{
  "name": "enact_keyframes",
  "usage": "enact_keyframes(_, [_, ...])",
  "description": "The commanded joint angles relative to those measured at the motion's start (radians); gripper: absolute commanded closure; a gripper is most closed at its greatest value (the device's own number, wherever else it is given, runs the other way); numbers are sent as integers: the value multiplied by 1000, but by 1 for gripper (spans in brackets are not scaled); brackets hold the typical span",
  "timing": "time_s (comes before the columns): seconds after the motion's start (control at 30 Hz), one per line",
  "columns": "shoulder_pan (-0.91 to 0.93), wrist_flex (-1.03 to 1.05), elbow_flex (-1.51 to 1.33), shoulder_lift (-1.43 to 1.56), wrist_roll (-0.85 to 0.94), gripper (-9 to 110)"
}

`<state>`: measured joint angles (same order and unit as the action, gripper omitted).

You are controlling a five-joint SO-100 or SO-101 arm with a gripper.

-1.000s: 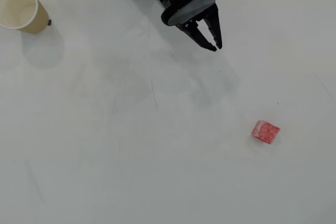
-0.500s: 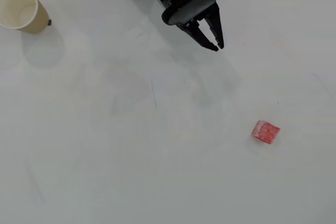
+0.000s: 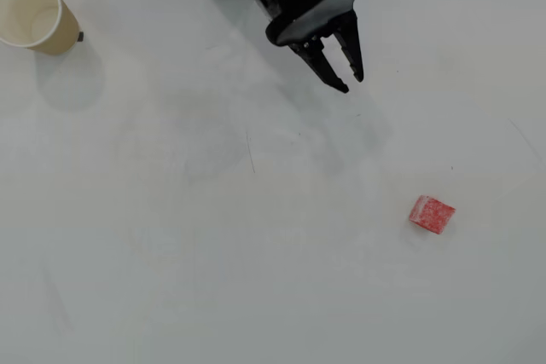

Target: Pick up the cube and drop it in the cup.

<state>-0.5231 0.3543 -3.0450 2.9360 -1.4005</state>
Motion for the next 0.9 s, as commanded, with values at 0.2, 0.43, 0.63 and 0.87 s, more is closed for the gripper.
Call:
enact_keyframes(0.2, [-44, -132, 201, -242, -6, 85])
enact_keyframes(0.43, [-48, -201, 373, -477, -6, 85])
enact_keyframes(0.63, [-71, -288, 477, -641, -6, 83])
enact_keyframes(0.87, [-67, -356, 617, -844, -6, 83])
